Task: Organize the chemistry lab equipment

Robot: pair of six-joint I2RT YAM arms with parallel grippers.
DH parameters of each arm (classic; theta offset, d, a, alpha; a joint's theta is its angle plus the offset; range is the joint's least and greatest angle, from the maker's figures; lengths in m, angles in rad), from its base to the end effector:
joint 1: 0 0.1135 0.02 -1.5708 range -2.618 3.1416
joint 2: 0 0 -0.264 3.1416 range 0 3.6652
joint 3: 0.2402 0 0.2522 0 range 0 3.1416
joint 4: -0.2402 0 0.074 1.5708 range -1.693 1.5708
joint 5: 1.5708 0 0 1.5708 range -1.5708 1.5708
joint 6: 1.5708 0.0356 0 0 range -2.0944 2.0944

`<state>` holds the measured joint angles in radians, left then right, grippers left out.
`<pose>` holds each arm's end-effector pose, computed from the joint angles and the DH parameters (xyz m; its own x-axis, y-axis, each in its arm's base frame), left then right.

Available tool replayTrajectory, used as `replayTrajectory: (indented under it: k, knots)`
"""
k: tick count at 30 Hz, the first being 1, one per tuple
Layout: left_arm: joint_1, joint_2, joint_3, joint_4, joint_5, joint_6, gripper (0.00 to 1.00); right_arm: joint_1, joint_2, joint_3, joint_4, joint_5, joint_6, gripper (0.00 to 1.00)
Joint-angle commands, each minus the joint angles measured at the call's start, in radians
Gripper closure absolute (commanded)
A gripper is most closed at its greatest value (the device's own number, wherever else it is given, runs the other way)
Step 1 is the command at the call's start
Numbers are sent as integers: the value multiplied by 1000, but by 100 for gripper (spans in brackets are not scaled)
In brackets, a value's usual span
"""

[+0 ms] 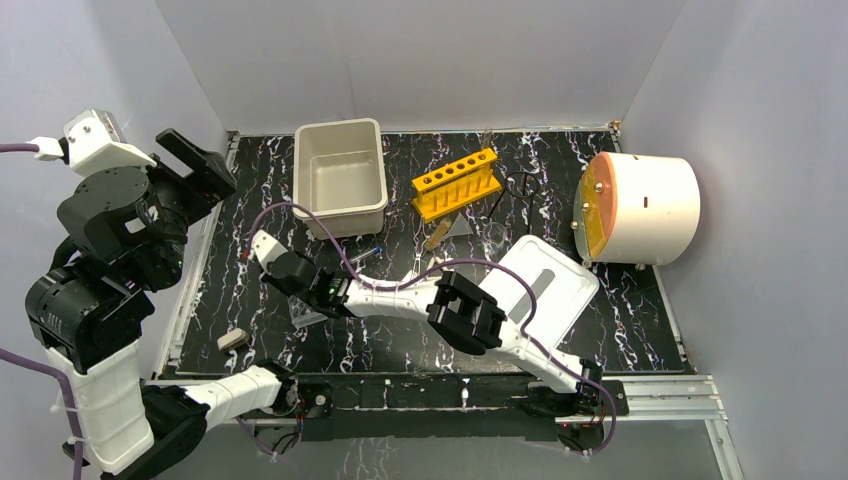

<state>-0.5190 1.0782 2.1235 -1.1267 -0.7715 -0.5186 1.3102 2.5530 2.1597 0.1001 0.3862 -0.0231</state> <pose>0.0690 -0.0108 0.5800 0.0615 -0.4443 -0.8937 -0.2502 0.8600 -0.4448 0.1653 0.5678 0.1907 -0.0559 -0.2927 -0.9546 -0.8037 0.5805 -0.1310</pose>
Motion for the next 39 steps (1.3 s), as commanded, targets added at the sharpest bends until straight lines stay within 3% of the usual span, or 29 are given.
replayTrajectory:
  k: [1, 9, 18, 26, 29, 33, 39]
  knots:
    - [1, -1, 4, -2, -29, -4, 23, 0, -23, -45, 94, 37, 15, 77]
    - [1, 2, 1, -1, -32, 0, 23, -5, -35, -86, 100, 49, 85, 76]
    - [1, -1, -5, 1, -32, 2, 23, -7, -121, -262, 259, 98, 94, 77]
    - [0, -3, -8, -2, -32, 1, 23, -7, -128, -308, 317, 85, 72, 73]
    - [1, -3, -7, -1, -29, -1, 23, -7, -136, -315, 312, 81, 76, 63]
    - [1, -4, -9, 4, -22, -4, 22, -7, -158, -249, 215, 57, 103, 42]
    - [0, -7, -16, 30, 3, 2, 18, -11, -206, -163, 71, 11, 178, 24]
